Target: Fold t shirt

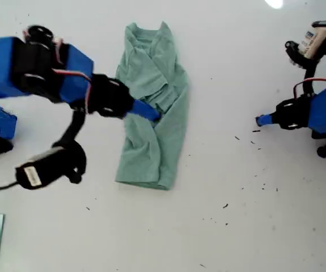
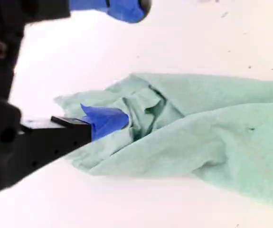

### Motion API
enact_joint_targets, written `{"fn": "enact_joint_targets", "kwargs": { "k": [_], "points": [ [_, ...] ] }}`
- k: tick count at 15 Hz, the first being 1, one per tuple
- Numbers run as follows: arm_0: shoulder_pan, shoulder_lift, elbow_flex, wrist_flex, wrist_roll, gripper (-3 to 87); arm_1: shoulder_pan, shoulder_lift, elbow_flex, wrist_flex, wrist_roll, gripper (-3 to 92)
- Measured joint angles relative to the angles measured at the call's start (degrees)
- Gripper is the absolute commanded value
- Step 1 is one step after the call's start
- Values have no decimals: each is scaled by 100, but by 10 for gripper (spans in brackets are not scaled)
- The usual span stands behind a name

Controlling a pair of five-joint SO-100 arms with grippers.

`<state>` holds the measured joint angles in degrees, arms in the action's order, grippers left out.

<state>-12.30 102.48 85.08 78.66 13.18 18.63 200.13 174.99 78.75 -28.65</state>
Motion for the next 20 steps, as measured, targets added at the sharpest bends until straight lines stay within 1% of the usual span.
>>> {"fn": "enact_joint_targets", "kwargs": {
  "k": [1,3,5,7,9,11,12,13,15,16,17,18,20],
  "points": [
    [-246,1107,1336,-457,-62,47,0,0,0,0,0,26],
    [-448,3050,4131,-1274,-378,29,0,0,0,0,0,26],
    [-422,4043,6381,-1907,-773,-1,0,0,0,0,0,26],
    [-413,4816,7673,-2224,-1187,-2,0,0,0,0,0,26],
    [-334,5256,7937,-2285,-1318,-2,0,0,0,0,0,26],
    [-290,5229,7831,-2162,-1354,-2,-185,-53,-9,-62,105,26],
    [-105,5019,7295,-1802,-1433,-2,-431,-229,-308,-141,264,25],
    [237,4500,6354,-1362,-1512,-2,-677,-853,-1011,-246,457,25],
    [949,2936,3946,-527,-1547,-2,-1371,-3665,-3542,-413,606,25],
    [1257,2074,2777,-237,-1521,14,-1644,-5115,-4931,-439,633,62],
    [1512,1239,1705,-79,-1415,279,-1863,-6592,-6363,-457,694,246],
    [1652,510,914,-26,-1292,330,-2057,-7972,-7717,-457,703,292],
    [1793,-466,176,-9,-1134,337,-2355,-10230,-10072,-255,659,314]
  ]
}}
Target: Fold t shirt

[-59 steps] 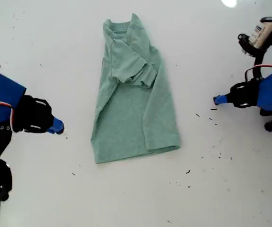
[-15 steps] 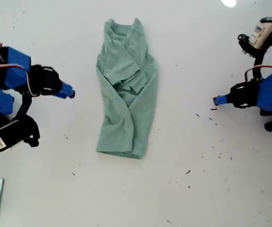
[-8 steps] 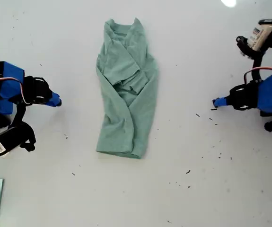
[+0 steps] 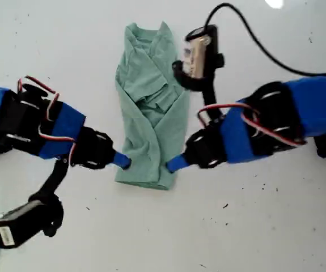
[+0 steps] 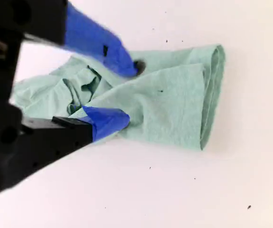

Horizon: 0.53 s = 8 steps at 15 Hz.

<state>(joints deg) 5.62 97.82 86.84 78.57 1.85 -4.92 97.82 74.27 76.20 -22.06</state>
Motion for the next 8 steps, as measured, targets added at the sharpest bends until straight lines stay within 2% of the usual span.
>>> {"fn": "enact_joint_targets", "kwargs": {
  "k": [2,8],
  "points": [
    [44,-466,-149,0,9,347,-114,-1011,-958,211,123,313],
    [-88,-2303,-176,-132,149,318,-141,-2637,-1591,211,571,289]
  ]
}}
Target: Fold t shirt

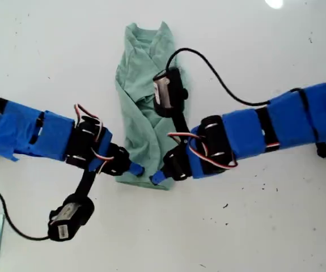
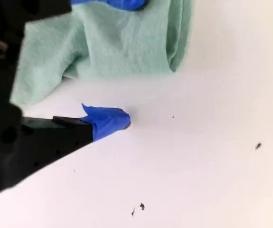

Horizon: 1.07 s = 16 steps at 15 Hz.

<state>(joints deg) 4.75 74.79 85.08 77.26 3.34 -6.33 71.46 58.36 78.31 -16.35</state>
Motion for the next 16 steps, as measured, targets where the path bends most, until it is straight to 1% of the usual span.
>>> {"fn": "enact_joint_targets", "kwargs": {
  "k": [1,2,3,4,5,7,9,11,13,14,16],
  "points": [
    [-79,-167,-88,-141,114,301,0,-264,-123,-26,-9,265],
    [-141,-334,-211,-193,193,205,0,-536,-141,-70,9,235],
    [-149,-466,-299,-264,237,90,0,-747,-211,-88,18,185],
    [-149,-545,-396,-422,299,9,-18,-896,-343,-158,53,69],
    [-149,-642,-606,-457,352,-1,-44,-993,-448,-176,114,-3],
    [-149,-686,-773,-457,387,-1,-62,-1046,-606,-185,132,-2],
    [-88,-721,-1213,-255,396,-1,-44,-976,-606,-149,-158,-2],
    [237,-721,-1854,-97,563,-1,-167,-606,-580,-35,-703,-2],
    [659,-721,-2338,-132,861,-1,-501,114,-580,-35,-1274,-2],
    [853,-721,-2408,-167,1011,-1,-677,431,-580,-35,-1397,-2],
    [1046,-703,-2408,-211,1072,-1,-861,668,-580,-35,-1415,-2]
  ]
}}
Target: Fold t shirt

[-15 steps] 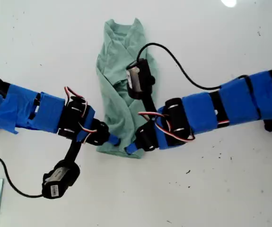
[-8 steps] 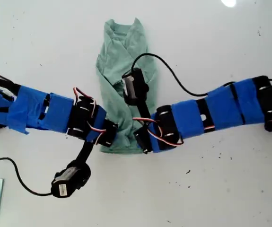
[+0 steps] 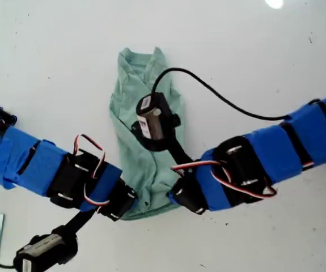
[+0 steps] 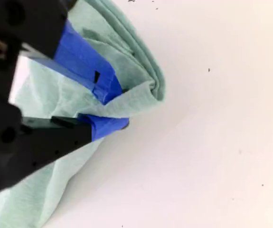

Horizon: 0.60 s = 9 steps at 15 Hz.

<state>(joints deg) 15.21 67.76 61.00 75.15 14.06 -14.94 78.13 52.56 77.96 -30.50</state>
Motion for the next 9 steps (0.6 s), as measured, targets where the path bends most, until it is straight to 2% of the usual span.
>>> {"fn": "enact_joint_targets", "kwargs": {
  "k": [2,4,8,9],
  "points": [
    [-105,158,0,97,0,-1,158,0,114,-26,-9,-2],
    [-694,624,79,431,149,-1,773,9,132,-62,-211,-2],
    [-3146,1591,132,791,1274,-1,2865,404,193,-325,-1274,0],
    [-3700,1617,202,844,1477,73,3322,431,343,-571,-1485,80]
  ]
}}
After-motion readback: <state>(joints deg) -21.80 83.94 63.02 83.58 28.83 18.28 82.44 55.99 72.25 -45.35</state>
